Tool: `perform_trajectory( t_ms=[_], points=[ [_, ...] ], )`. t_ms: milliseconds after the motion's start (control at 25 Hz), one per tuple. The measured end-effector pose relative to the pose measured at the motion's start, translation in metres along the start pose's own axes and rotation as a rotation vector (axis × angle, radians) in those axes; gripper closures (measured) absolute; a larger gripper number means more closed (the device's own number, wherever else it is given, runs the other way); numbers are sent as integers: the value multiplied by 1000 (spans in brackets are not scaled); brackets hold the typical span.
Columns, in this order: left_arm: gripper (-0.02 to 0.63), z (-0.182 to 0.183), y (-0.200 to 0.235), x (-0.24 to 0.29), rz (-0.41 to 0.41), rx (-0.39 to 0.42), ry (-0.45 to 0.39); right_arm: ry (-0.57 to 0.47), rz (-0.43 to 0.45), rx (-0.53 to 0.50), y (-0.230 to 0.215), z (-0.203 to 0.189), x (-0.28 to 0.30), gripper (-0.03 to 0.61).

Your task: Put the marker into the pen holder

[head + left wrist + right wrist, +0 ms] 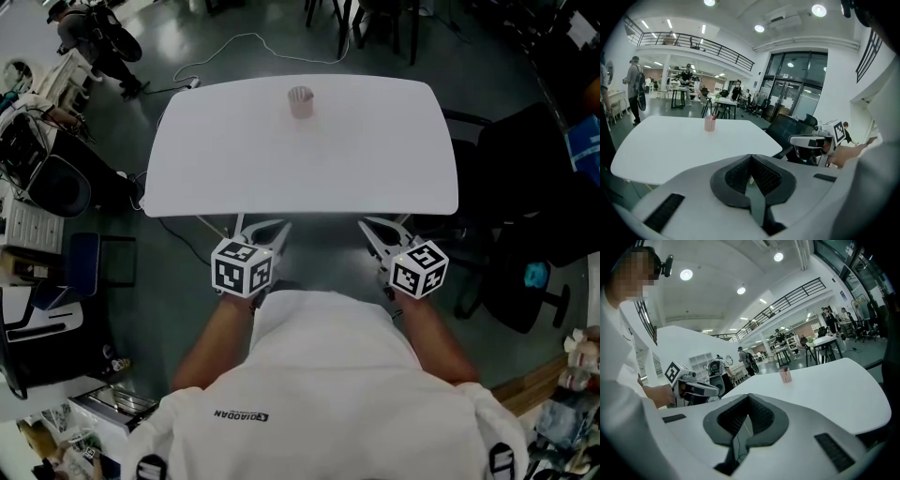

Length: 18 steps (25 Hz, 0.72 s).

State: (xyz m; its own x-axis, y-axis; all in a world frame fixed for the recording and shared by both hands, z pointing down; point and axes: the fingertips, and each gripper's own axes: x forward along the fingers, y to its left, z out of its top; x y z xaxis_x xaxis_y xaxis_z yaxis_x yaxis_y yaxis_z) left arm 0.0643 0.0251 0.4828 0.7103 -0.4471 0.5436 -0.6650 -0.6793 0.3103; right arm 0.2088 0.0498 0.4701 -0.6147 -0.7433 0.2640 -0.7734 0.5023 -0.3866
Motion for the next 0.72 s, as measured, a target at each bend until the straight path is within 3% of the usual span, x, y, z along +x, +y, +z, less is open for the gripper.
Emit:
perform_trajectory(
  t_ms=[720],
  points=[
    [588, -10, 12, -20, 59, 31, 25, -3, 16, -8, 14, -9, -6, 560]
  ],
)
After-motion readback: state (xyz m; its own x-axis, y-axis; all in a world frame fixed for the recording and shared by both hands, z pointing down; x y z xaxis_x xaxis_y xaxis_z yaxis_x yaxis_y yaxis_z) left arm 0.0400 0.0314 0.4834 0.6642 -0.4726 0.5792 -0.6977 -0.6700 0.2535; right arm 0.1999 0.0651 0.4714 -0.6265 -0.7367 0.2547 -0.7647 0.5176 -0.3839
